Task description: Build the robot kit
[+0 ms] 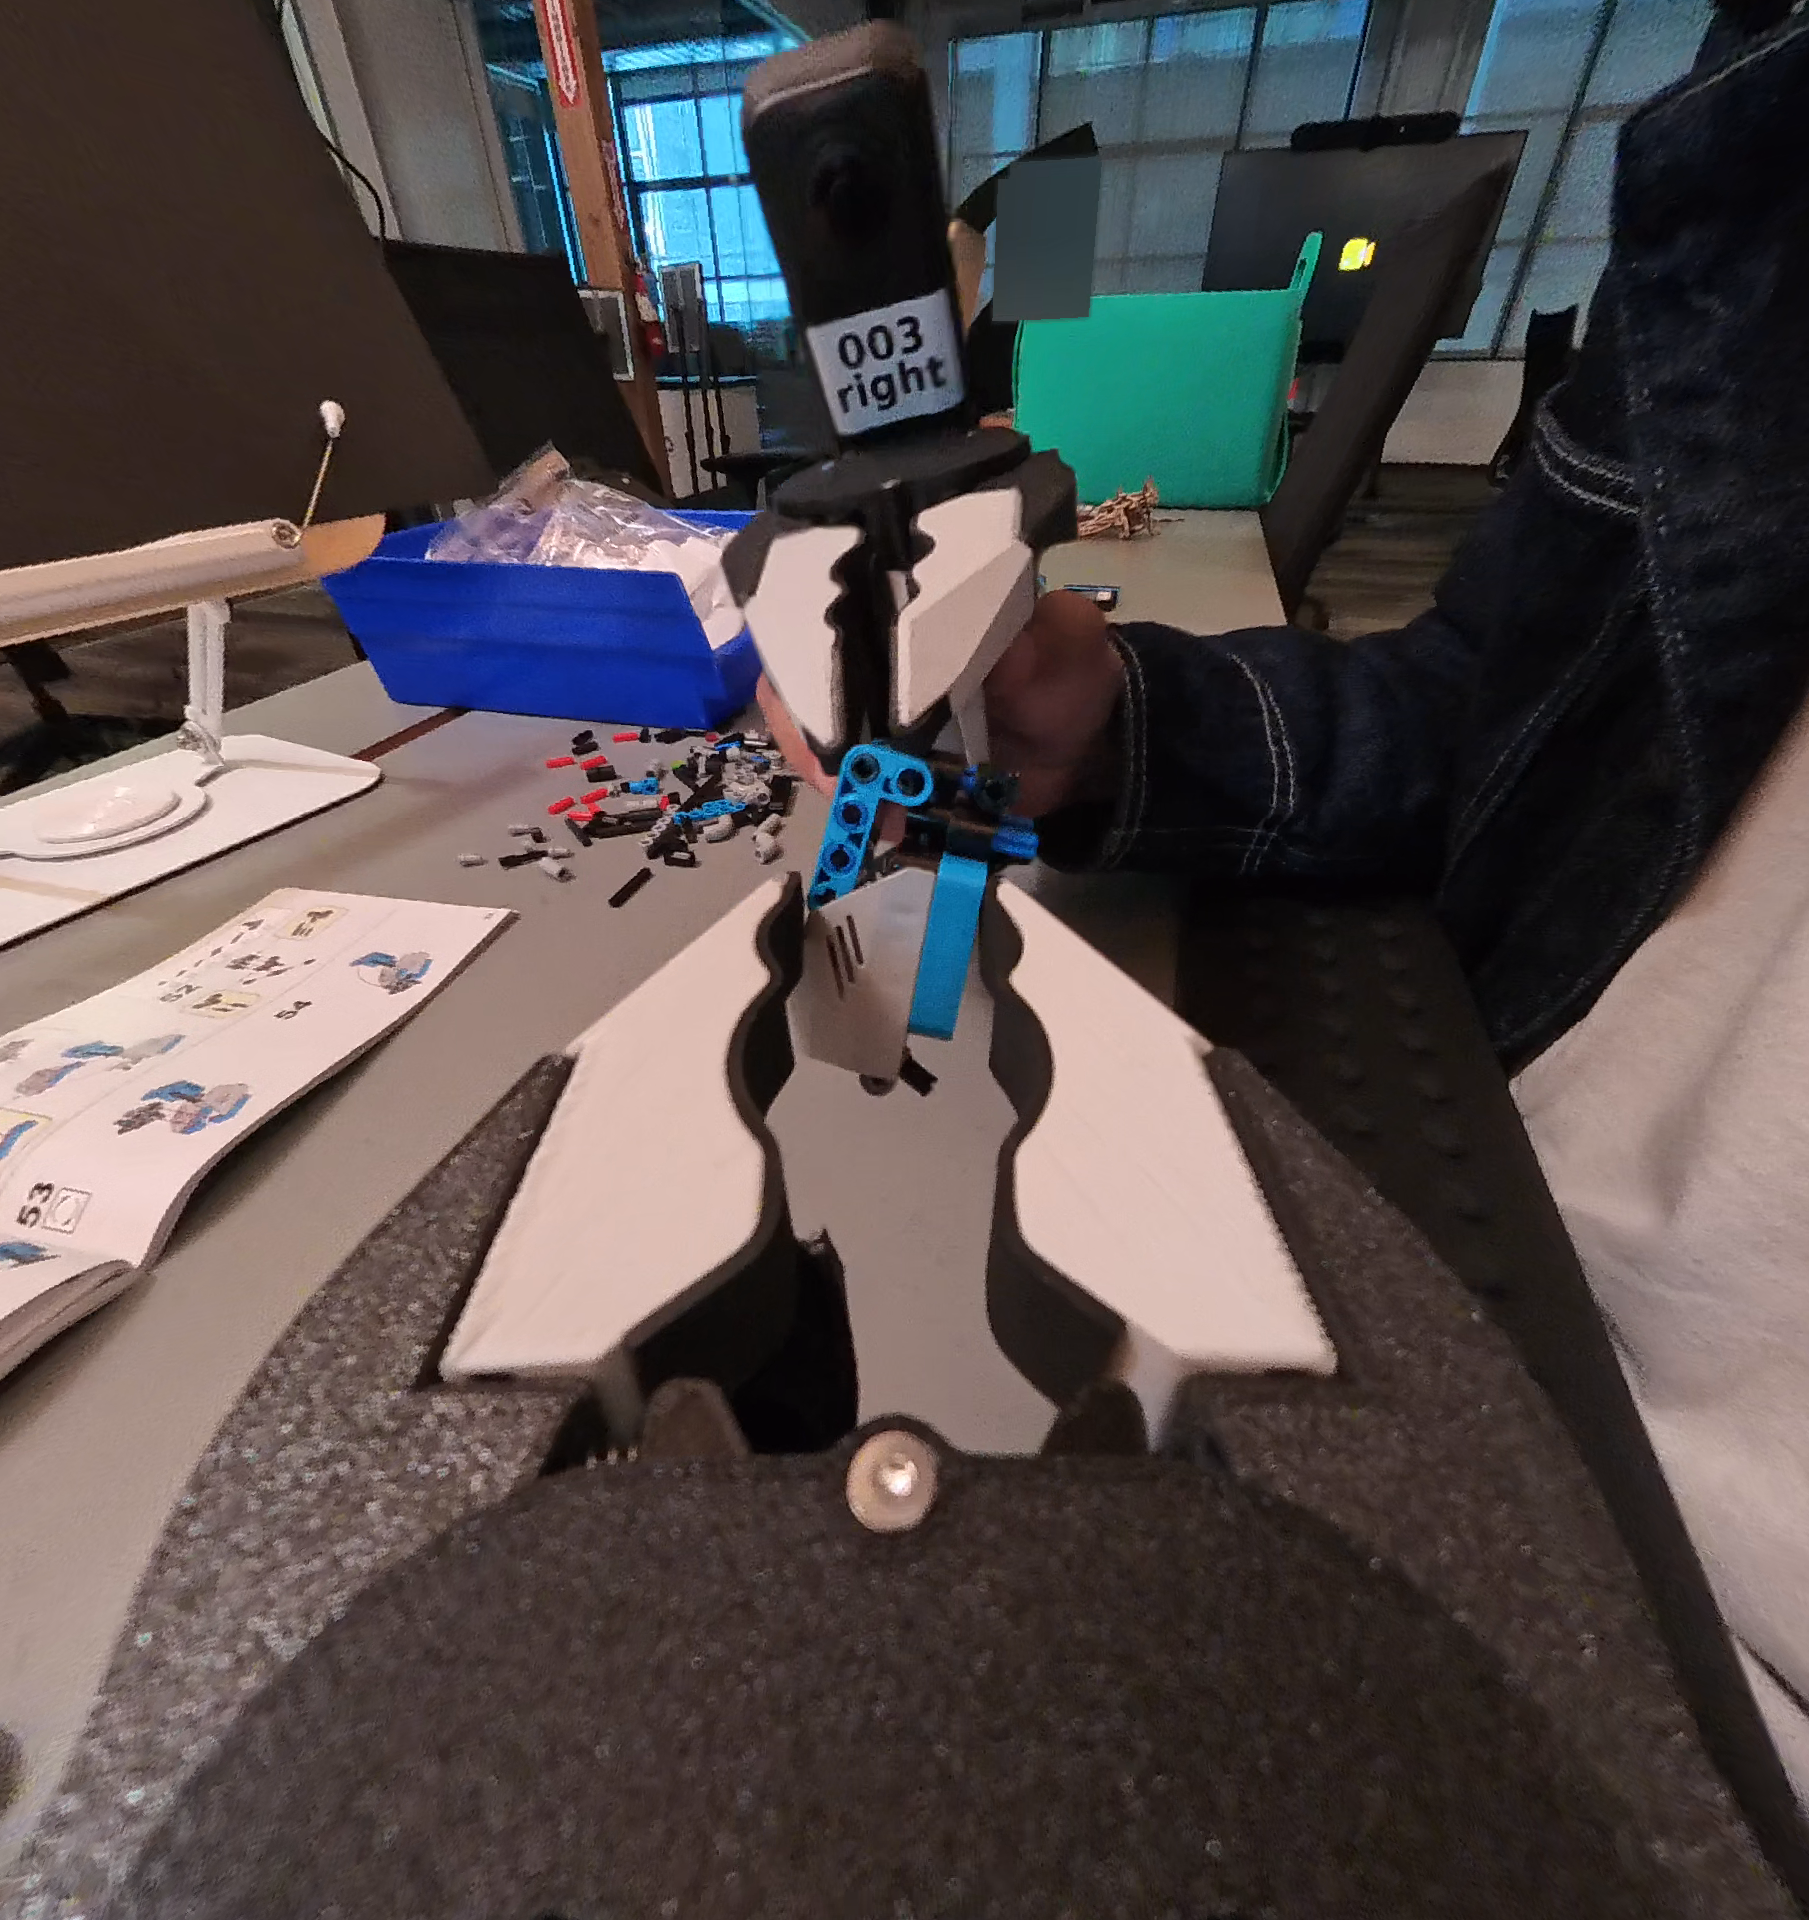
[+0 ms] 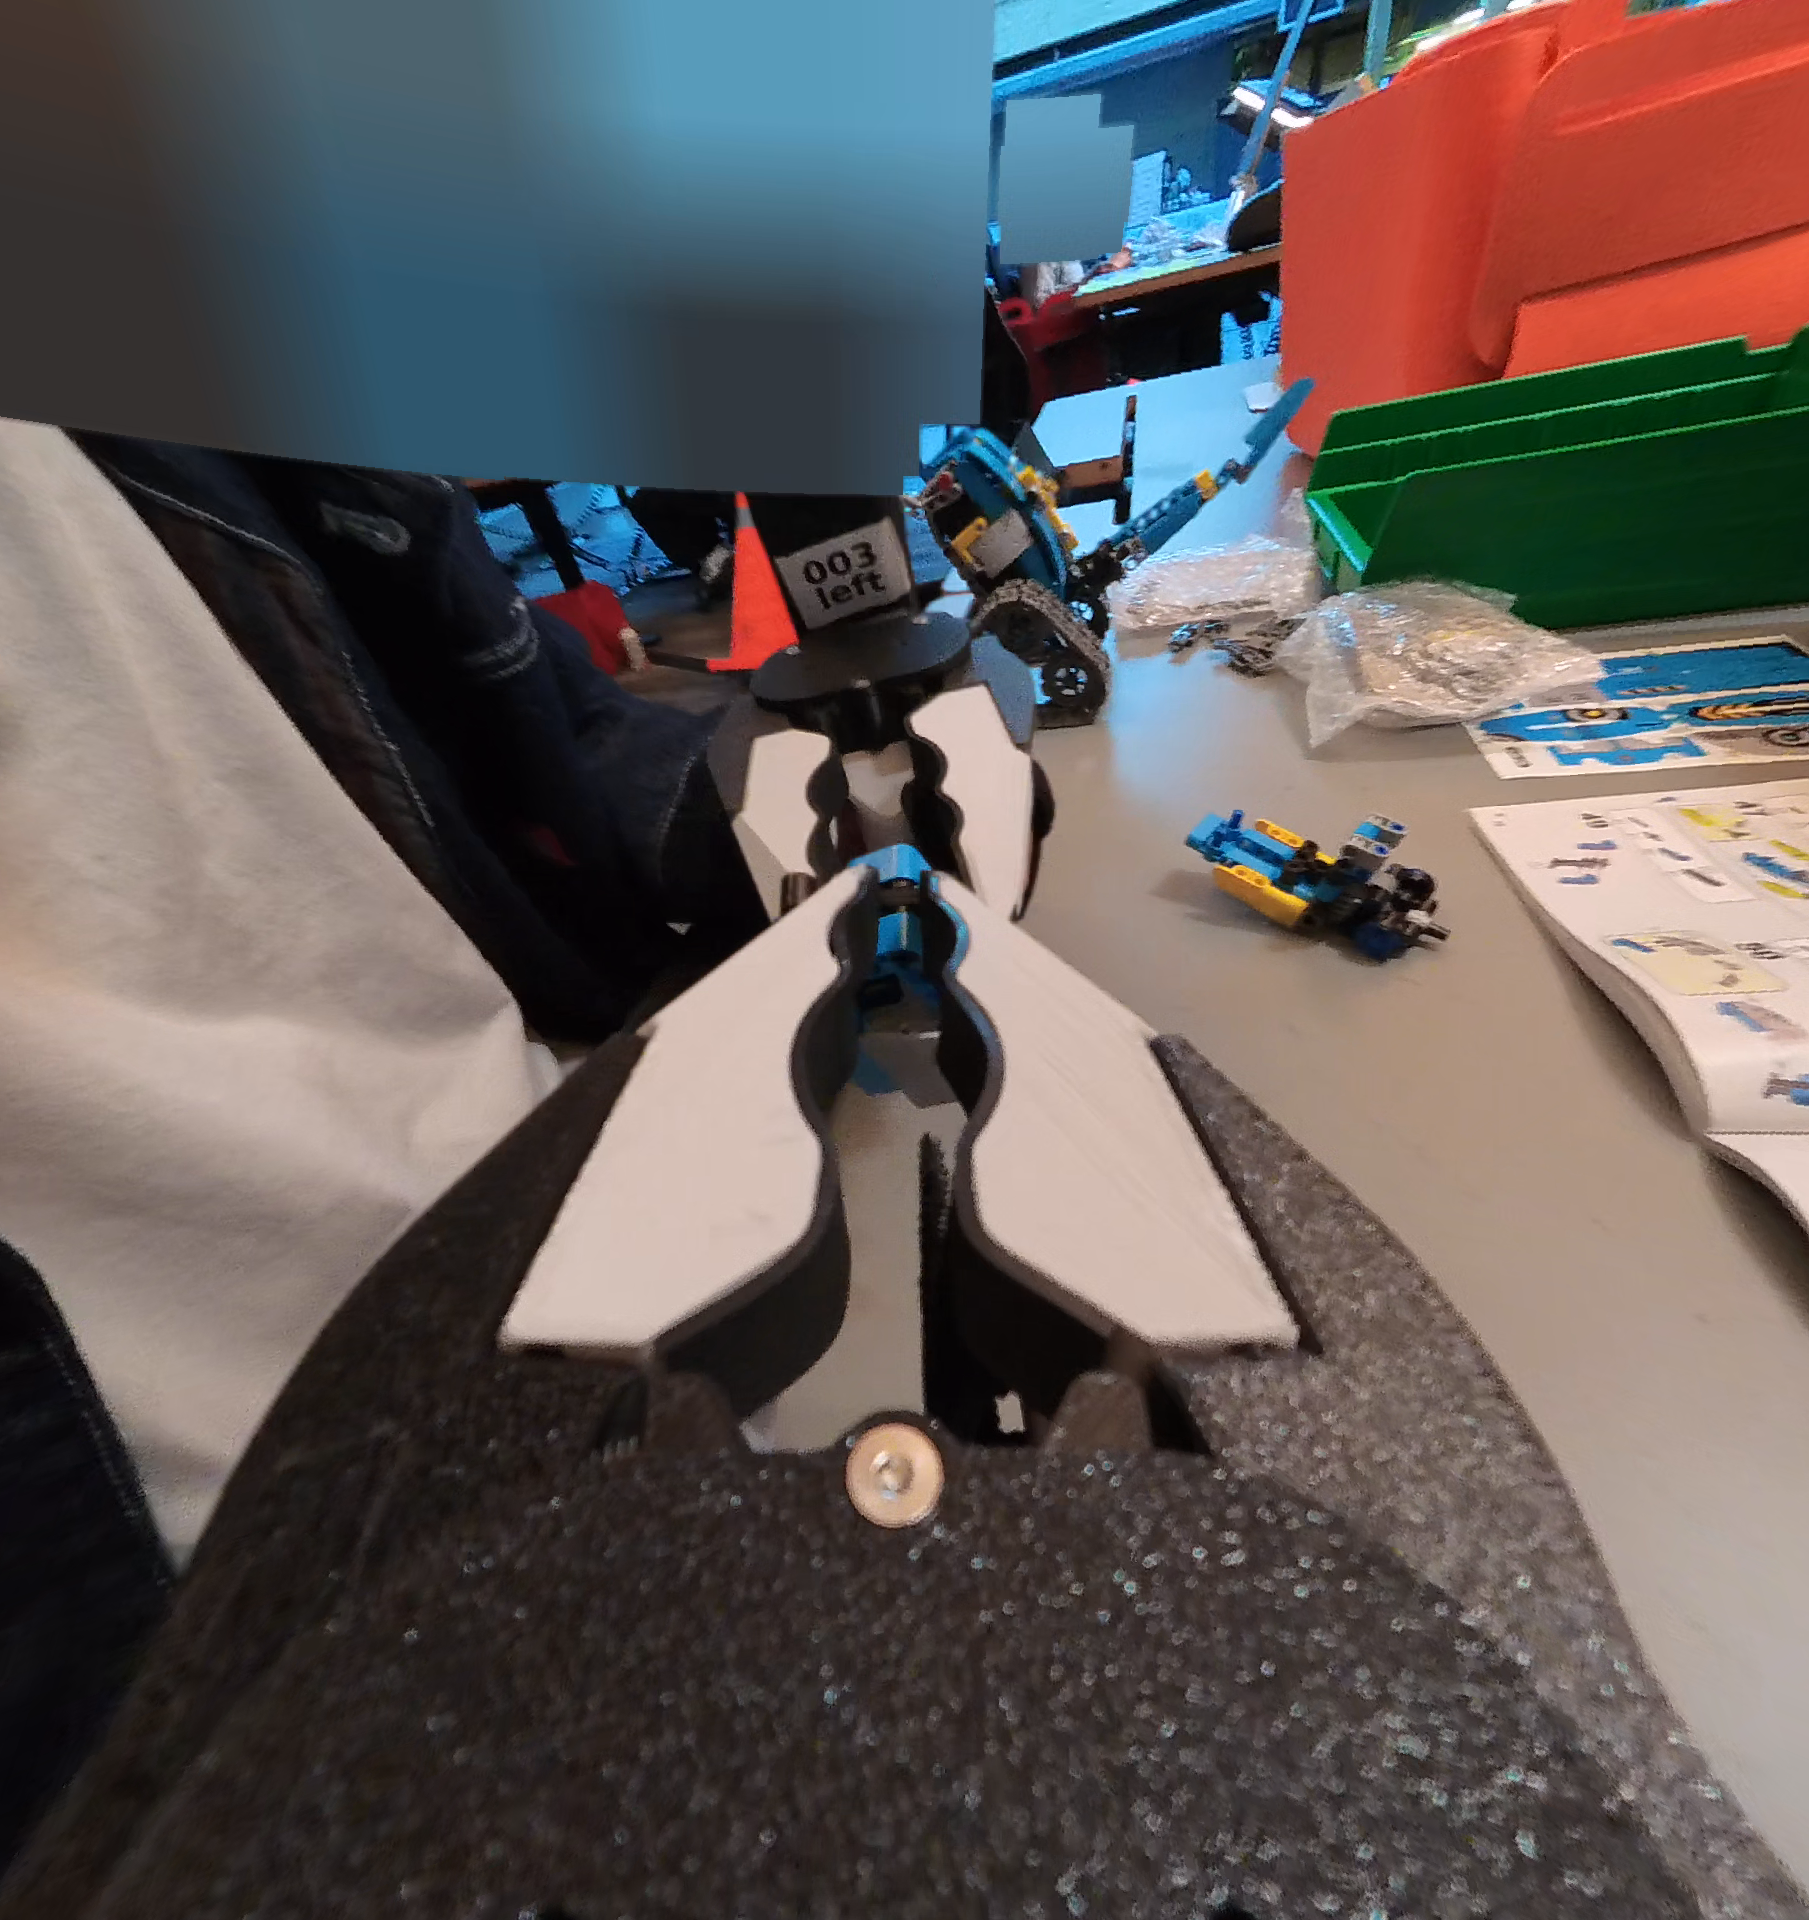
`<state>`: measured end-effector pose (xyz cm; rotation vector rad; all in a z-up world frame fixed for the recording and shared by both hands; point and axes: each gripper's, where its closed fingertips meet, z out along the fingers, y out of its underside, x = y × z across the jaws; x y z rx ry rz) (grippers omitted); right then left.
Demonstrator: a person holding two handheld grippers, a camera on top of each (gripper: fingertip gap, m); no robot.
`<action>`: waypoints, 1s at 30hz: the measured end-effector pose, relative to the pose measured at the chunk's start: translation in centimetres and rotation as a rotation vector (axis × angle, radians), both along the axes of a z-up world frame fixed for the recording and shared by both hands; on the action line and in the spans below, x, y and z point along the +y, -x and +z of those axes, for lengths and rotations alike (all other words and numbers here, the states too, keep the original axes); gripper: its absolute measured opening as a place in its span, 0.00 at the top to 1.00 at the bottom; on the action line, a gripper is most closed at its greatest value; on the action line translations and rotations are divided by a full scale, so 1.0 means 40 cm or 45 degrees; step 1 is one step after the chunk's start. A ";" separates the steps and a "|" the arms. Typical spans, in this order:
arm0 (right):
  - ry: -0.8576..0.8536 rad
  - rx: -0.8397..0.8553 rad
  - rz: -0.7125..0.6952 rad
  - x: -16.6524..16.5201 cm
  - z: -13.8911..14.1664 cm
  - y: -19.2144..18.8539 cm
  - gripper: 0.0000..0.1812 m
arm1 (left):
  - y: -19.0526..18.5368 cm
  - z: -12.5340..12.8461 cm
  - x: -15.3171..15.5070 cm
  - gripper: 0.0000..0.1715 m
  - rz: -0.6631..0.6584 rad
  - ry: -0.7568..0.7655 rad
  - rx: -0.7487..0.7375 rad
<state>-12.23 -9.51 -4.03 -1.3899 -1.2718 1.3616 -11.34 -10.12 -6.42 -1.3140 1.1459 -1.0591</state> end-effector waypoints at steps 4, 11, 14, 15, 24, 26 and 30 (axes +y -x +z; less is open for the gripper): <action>-0.088 -0.083 -0.034 0.002 -0.020 0.001 0.97 | -0.003 -0.025 0.004 0.82 0.045 -0.079 0.108; -0.326 -0.208 -0.139 0.013 -0.045 -0.001 0.97 | -0.003 -0.043 0.004 0.82 -0.005 0.079 0.139; -0.260 -0.169 -0.150 0.020 -0.038 0.002 0.97 | -0.001 -0.037 0.014 0.82 0.039 0.020 0.122; -0.157 -0.107 -0.130 0.020 -0.026 0.003 0.97 | -0.001 -0.029 0.019 0.82 0.076 -0.060 0.114; 0.480 -0.045 0.033 0.041 -0.061 -0.021 0.83 | 0.003 -0.032 0.039 0.82 0.222 -0.355 0.202; 0.555 -0.035 0.065 0.035 -0.060 -0.016 0.82 | 0.003 -0.039 0.043 0.82 0.257 -0.442 0.249; 0.608 -0.037 0.053 0.041 -0.067 -0.015 0.86 | 0.003 -0.047 0.046 0.82 0.307 -0.606 0.326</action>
